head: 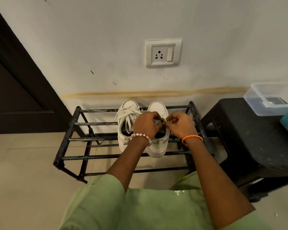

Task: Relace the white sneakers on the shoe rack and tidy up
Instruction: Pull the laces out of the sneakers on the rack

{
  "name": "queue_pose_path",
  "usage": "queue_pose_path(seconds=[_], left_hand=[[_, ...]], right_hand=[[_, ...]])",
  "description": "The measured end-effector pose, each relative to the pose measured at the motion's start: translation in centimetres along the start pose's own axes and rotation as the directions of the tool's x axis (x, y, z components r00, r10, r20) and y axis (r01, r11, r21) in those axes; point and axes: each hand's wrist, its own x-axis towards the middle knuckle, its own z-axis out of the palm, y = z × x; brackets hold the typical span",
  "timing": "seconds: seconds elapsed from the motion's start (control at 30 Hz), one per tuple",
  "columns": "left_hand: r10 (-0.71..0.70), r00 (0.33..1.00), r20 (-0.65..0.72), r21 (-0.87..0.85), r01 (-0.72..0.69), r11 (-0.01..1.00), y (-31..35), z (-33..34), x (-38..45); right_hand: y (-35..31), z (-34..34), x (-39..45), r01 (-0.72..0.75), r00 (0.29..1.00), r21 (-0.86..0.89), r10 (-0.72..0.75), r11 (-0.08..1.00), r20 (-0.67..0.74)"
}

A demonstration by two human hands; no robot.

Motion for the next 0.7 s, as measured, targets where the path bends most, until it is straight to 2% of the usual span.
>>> queue_pose_path(seconds=[0.13, 0.27, 0.43, 0.57, 0.7], left_hand=[[0.071, 0.997, -0.027, 0.161, -0.066, 0.985, 0.8, 0.4, 0.1], [0.122, 0.992, -0.043, 0.251, -0.108, 0.962, 1.0, 1.2, -0.3], [0.165, 0.985, -0.057, 0.287, -0.143, 0.947, 0.8, 1.5, 0.0], [0.219, 0.968, -0.119, 0.243, -0.186, 0.952, 0.6, 1.8, 0.1], [0.205, 0.965, -0.161, 0.185, -0.175, 0.967, 0.2, 2.1, 0.3]], right_hand=[[0.4, -0.3, 0.6, -0.066, 0.997, 0.060, 0.063, 0.996, 0.043], [0.7, -0.5, 1.0, -0.245, 0.966, 0.243, 0.213, 0.939, 0.149], [0.5, -1.1, 1.3, -0.292, 0.947, 0.293, 0.233, 0.911, 0.219], [0.3, -0.8, 1.6, -0.226, 0.972, 0.217, 0.204, 0.950, 0.118], [0.3, -0.3, 1.7, -0.150, 0.989, 0.116, 0.150, 0.982, 0.012]])
